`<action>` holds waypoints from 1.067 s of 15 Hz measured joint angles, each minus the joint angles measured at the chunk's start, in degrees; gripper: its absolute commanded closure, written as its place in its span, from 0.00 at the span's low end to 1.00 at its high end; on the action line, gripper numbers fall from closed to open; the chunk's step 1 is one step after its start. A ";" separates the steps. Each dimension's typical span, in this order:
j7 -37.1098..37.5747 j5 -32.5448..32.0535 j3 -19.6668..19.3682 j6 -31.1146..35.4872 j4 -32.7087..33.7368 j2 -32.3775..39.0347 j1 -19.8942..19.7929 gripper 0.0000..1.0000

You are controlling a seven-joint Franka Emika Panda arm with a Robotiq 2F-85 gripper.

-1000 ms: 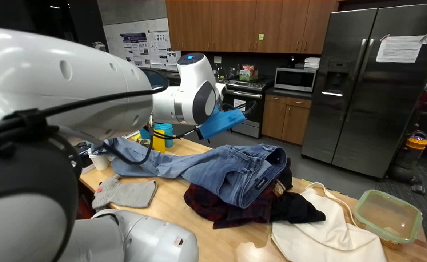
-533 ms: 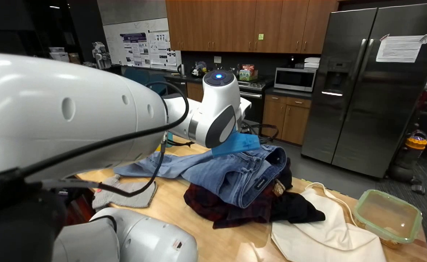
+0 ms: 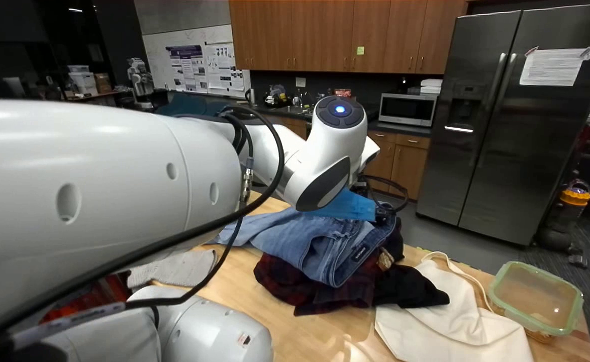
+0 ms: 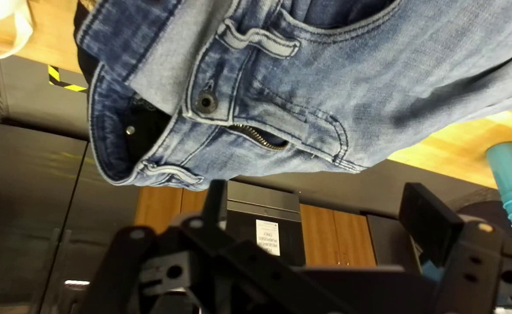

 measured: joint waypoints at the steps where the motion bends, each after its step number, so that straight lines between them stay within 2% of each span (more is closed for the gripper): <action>1: 0.15 0.26 -0.41 0.00 0.00 -0.15 -0.18 0.00; 7: 1.11 0.29 -0.89 0.45 -0.34 2.20 -0.48 0.00; 16: 0.43 3.22 -4.20 5.63 -0.67 12.42 0.28 0.00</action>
